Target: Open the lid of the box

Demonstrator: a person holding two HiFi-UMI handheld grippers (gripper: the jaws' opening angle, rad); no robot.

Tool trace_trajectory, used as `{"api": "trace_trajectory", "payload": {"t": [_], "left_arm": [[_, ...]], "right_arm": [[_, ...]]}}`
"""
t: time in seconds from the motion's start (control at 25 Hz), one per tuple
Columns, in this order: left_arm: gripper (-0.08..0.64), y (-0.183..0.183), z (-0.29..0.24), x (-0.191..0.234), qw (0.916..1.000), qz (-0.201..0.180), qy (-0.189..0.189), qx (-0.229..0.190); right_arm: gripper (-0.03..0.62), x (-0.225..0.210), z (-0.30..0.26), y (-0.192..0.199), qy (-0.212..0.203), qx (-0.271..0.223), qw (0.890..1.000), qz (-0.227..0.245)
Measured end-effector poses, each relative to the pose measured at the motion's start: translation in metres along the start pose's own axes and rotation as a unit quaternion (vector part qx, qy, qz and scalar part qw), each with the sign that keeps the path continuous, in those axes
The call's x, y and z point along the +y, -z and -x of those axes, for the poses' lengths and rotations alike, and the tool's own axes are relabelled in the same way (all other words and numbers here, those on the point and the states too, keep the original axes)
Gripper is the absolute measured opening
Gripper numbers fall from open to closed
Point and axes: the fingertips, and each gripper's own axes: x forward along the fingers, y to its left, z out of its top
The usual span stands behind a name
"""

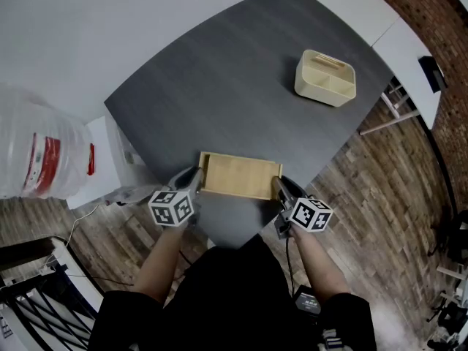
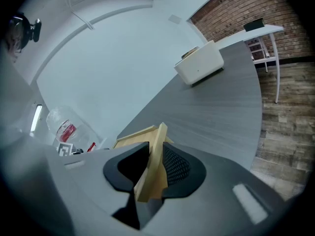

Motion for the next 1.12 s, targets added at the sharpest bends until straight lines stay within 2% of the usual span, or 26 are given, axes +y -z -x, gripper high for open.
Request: {"api": "trace_trajectory", "payload": {"t": [0.2,0.72,1.12], "left_arm": [[0.058,-0.001,0.000,0.002,1.0000,-0.003,-0.005,-0.001],[0.049,-0.001,0.000,0.004,0.9995,-0.021,-0.022,-0.004],[0.049,-0.002,-0.001,0.004,0.9995,-0.018,-0.024,-0.003]], "right_arm": [[0.083,-0.016,0.013,-0.006,-0.002,-0.014,0.999,-0.030],[0.072,-0.045,0.036,-0.017,0.020,-0.044,0.997,-0.057],[0.067,-0.065,0.057,-0.028,0.041,-0.067,0.994,-0.077]]}}
